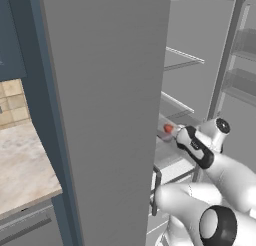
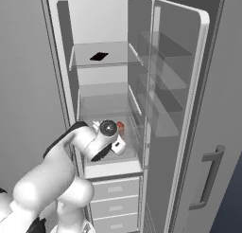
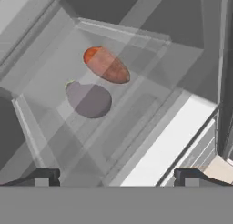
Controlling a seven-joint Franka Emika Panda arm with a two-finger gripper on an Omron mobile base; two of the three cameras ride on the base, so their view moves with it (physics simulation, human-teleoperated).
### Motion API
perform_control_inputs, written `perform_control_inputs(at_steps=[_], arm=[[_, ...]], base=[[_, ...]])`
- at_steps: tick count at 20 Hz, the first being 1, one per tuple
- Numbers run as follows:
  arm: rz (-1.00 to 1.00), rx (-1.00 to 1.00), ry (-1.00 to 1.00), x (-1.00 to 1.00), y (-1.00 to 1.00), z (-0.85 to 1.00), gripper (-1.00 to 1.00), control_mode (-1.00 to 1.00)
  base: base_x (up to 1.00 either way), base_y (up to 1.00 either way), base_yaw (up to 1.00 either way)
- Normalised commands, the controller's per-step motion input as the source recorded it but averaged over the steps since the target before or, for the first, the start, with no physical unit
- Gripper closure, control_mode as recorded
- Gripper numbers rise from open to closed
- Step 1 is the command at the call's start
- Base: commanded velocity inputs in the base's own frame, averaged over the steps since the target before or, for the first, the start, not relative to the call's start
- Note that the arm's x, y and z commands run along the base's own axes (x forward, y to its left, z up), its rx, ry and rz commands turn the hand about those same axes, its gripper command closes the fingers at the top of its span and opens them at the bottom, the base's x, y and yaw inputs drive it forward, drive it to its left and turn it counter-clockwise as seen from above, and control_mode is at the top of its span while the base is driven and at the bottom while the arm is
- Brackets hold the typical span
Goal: Place the sweet potato and eggplant inside the fridge drawer. Close the drawer after placing the vegetables.
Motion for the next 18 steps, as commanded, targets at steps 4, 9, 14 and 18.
perform_control_inputs(at_steps=[4, 9, 14, 18], arm=[[-0.15, 0.00, -0.02, 0.83, 0.42, 0.00, -1.00, -1.00], [-0.16, 0.06, -0.05, -0.41, -0.38, 0.11, -1.00, -1.00], [-0.14, 0.04, -0.10, -0.91, -0.40, 0.76, -1.00, -1.00], [-0.12, 0.00, 0.00, -0.49, -0.01, 0.65, -1.00, -1.00]], base=[[0.00, 0.00, 0.00], [0.00, 0.00, 0.00], [0.00, 0.00, 0.00], [0.00, 0.00, 0.00]])
